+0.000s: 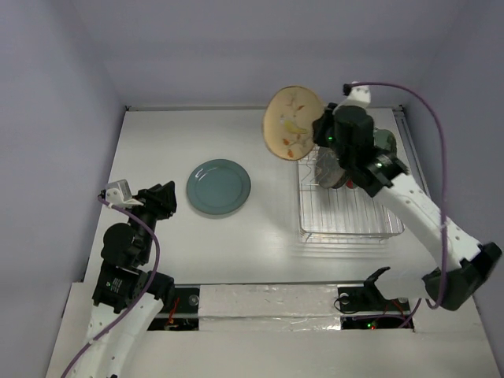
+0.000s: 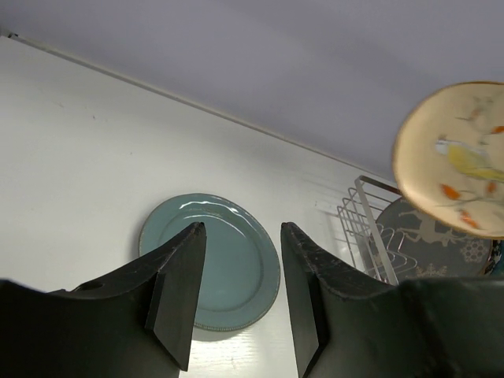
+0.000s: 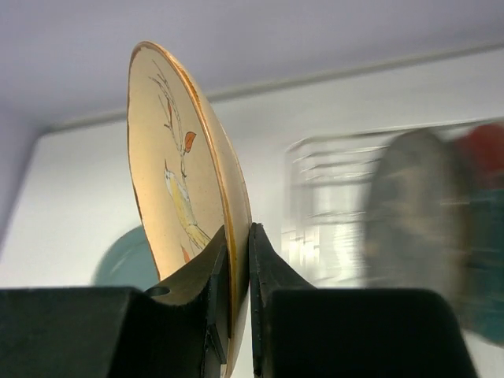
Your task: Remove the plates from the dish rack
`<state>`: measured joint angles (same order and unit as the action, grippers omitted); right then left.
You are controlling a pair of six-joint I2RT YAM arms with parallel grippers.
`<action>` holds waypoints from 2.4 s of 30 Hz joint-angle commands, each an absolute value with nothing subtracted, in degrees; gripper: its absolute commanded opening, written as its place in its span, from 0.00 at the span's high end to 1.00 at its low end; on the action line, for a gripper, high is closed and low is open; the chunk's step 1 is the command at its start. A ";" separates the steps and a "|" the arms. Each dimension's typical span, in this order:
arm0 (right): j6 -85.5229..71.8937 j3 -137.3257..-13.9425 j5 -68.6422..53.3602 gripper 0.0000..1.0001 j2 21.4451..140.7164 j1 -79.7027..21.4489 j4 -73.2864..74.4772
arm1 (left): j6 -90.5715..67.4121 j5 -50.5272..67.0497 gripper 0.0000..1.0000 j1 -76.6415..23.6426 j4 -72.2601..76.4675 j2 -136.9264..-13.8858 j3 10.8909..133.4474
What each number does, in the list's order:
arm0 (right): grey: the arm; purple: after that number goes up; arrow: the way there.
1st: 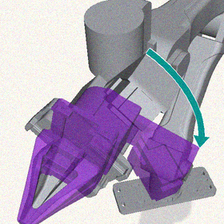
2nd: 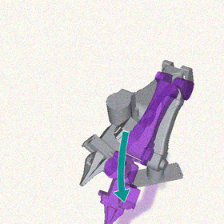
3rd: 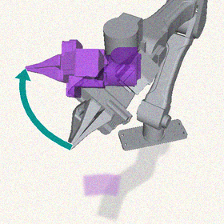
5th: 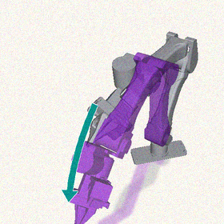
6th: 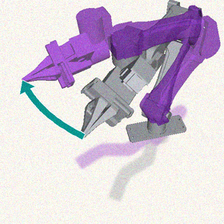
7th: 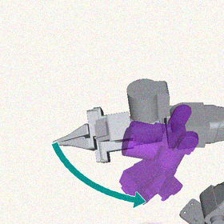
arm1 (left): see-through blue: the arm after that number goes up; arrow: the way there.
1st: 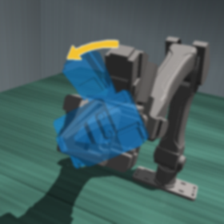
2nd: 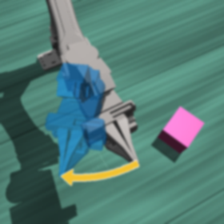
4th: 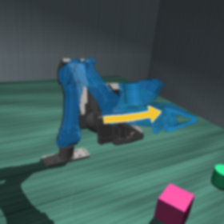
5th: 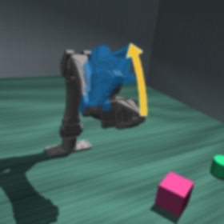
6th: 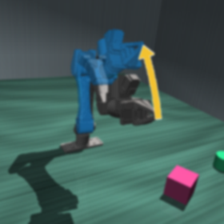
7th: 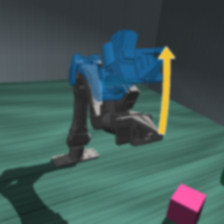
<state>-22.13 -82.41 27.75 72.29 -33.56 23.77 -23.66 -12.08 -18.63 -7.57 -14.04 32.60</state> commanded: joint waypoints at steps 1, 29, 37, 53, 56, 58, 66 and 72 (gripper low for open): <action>-34.18 -80.15 11.79 1.00 79.69 -39.18 1.24 | -23.47 -11.87 0.60 -18.81 -5.19 -15.03 32.61; -57.13 -76.03 6.07 1.00 111.70 -45.09 -23.29 | -23.38 -11.87 0.60 -18.81 -5.01 -17.05 32.52; -58.36 -72.60 6.24 0.94 113.29 -45.09 -24.52 | -23.47 -11.87 0.60 -18.81 -4.92 -17.05 32.43; -52.31 -69.78 10.72 0.33 111.89 -45.09 -14.96 | -23.47 -11.87 0.60 -18.81 -4.83 -16.44 32.52; -48.18 -71.27 12.47 0.25 110.66 -45.09 -10.57 | -23.47 -11.87 0.60 -18.29 -4.83 -16.70 32.43; -46.06 -71.98 13.62 0.20 108.39 -45.09 -8.36 | -23.47 -11.87 0.60 -18.28 -4.75 -16.96 32.43; -34.90 -73.39 25.29 0.27 95.55 -45.09 9.21 | -23.55 -11.87 0.59 -18.28 -4.75 -15.38 32.43; -31.47 -69.98 38.31 1.00 80.64 -39.84 21.52 | -23.47 -11.87 0.59 -18.28 -4.66 -14.94 32.43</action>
